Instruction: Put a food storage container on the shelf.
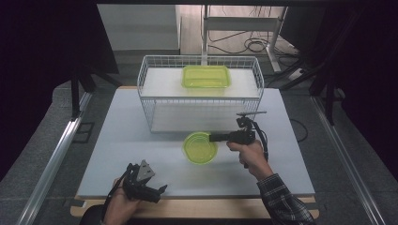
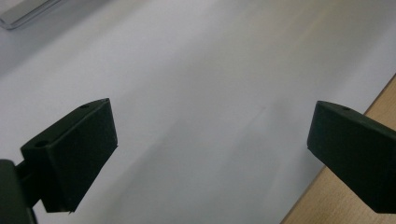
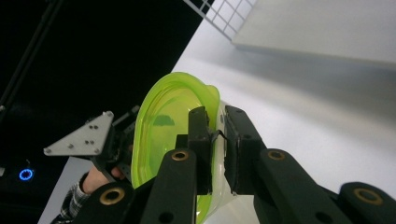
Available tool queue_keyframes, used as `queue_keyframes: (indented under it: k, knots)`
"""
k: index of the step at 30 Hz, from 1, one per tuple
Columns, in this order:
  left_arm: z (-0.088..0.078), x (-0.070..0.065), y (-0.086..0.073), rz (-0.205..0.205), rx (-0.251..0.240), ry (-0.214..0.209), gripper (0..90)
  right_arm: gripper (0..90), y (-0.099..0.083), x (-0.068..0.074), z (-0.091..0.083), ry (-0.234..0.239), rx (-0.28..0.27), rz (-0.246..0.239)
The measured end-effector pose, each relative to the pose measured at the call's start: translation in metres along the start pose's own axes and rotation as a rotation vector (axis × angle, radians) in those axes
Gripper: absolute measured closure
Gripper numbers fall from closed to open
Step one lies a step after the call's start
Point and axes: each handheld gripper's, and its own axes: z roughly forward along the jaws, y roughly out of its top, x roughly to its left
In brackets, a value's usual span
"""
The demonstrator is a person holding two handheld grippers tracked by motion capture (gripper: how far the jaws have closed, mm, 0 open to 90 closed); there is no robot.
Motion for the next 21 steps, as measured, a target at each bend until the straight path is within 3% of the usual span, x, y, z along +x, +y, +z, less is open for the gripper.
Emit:
queue_keyframes:
  k: [21]
  knots:
    - [0.001, 0.001, 0.0, -0.006, 0.003, 0.001, 0.7, 81.1, 0.028, 0.024, -0.041, -0.01, -0.128, -0.009]
